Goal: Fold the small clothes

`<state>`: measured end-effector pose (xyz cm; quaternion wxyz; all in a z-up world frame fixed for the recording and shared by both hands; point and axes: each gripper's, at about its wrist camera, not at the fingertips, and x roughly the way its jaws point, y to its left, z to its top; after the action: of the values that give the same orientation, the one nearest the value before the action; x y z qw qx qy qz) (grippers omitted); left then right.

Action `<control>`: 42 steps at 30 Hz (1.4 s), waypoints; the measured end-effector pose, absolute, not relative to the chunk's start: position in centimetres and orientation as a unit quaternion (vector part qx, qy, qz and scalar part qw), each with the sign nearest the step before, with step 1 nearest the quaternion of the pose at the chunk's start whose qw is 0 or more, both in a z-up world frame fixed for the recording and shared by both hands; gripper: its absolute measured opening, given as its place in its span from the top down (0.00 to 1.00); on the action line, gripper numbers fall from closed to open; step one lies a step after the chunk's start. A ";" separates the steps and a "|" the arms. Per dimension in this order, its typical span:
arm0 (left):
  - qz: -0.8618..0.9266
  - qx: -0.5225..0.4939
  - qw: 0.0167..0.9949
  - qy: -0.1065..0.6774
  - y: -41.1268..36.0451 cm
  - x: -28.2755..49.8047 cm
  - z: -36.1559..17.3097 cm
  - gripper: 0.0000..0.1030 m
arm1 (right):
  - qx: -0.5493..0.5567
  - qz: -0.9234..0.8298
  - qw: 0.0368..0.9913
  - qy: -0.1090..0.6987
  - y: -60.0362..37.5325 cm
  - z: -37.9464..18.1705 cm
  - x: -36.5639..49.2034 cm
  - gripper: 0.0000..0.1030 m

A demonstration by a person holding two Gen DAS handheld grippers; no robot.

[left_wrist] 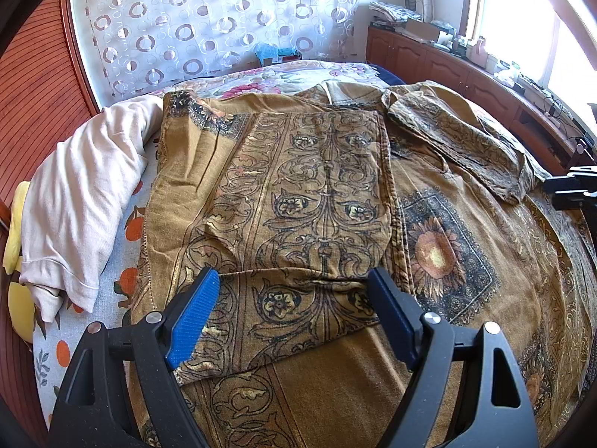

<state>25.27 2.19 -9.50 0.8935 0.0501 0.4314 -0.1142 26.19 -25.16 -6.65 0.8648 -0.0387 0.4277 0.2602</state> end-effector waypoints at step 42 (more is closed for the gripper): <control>-0.251 0.149 0.848 0.442 -15.5 30.5 -8.0 0.20 | -0.090 0.264 0.879 0.387 -25.8 -10.7 28.7 0.96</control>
<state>30.48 -15.55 -8.02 0.8482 0.1492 0.4417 -0.2514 28.68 -25.80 -10.71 0.8789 -0.0895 0.3873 0.2637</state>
